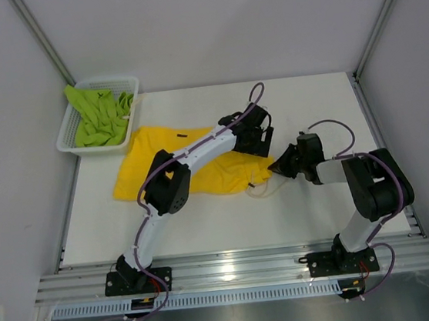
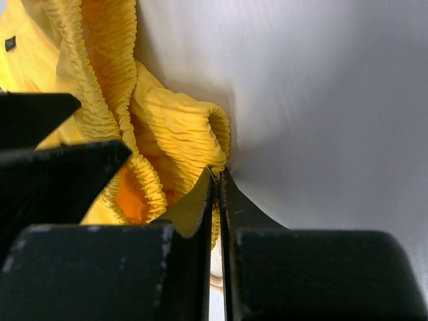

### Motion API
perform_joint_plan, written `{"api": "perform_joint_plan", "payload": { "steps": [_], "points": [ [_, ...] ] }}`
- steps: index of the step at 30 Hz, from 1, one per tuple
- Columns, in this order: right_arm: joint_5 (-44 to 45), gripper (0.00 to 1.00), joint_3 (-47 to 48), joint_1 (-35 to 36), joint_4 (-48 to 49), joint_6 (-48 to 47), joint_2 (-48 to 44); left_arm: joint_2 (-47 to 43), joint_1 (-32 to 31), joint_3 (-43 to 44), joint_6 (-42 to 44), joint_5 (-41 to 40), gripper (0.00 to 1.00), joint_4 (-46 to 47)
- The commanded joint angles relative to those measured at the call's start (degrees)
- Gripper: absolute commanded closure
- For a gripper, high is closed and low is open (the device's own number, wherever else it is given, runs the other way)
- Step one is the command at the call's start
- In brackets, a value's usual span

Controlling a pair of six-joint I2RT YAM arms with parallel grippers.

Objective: Fold and stack the shorts
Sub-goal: Fold the shorts

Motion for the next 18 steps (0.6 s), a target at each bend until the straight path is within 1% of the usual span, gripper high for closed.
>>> {"api": "perform_joint_plan", "payload": {
  "steps": [1, 2, 9, 10, 13, 14, 15, 18],
  "points": [
    [2.9, 0.99, -1.6, 1.8, -0.4, -1.4, -1.5, -0.2, 0.2, 2.2, -2.1, -6.8, 0.12, -1.9],
    [2.9, 0.99, -1.8, 2.2, -0.3, -1.3, -1.8, -0.1, 0.2, 2.6, -2.1, -8.2, 0.14, -2.1],
    [3.4, 1.0, -2.7, 3.0, 0.1, -1.0, -3.0, 0.9, 0.2, 3.6, -2.7, -9.4, 0.33, -2.7],
    [3.4, 1.0, -2.7, 3.1, 0.1, -1.0, -3.0, 0.8, 0.2, 3.4, -2.7, -9.2, 0.33, -2.4],
    [3.3, 1.0, -2.7, 3.1, 0.1, -1.0, -3.0, 1.3, 0.2, 3.1, -2.7, -8.3, 0.31, -2.1],
    [3.3, 1.0, -2.7, 3.1, 0.1, -1.0, -3.0, 1.4, 0.2, 3.1, -2.8, -8.2, 0.28, -2.1],
    [3.3, 1.0, -2.5, 3.1, 0.1, -1.0, -3.0, 1.5, 0.2, 3.0, -2.8, -8.1, 0.22, -1.9],
    [3.3, 1.0, -2.5, 3.2, 0.2, -1.0, -2.9, 1.7, 0.2, 3.1, -3.2, -6.2, 0.14, -0.3]
  ]
}}
